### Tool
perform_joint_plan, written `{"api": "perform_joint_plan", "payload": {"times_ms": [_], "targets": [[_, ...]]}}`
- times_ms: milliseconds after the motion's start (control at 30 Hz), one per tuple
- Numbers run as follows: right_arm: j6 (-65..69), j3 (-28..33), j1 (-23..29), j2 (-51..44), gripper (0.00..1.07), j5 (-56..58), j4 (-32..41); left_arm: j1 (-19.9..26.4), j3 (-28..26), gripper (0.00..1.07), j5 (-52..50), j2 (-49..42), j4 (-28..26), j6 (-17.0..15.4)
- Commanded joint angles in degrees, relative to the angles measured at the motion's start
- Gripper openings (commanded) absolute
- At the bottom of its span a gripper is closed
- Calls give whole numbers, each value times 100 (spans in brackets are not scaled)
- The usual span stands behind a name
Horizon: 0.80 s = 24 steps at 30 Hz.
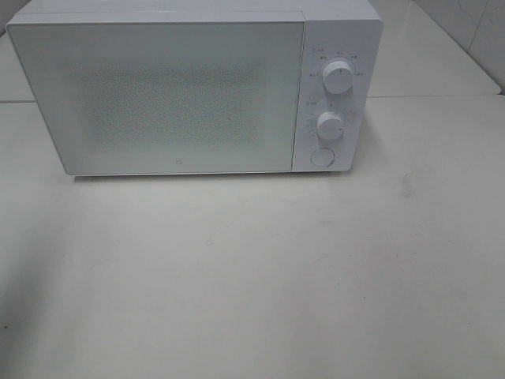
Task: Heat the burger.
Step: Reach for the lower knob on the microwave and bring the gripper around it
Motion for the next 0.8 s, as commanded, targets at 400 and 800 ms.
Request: {"api": "perform_joint_plan", "payload": {"times_ms": [400, 800], "targets": [[-6, 11, -46, -149, 75, -11, 17, 23, 1753, 96, -739, -2212, -34, 143], [-6, 11, -46, -149, 75, -11, 17, 23, 2229, 96, -1043, -4458, 11, 126]]}}
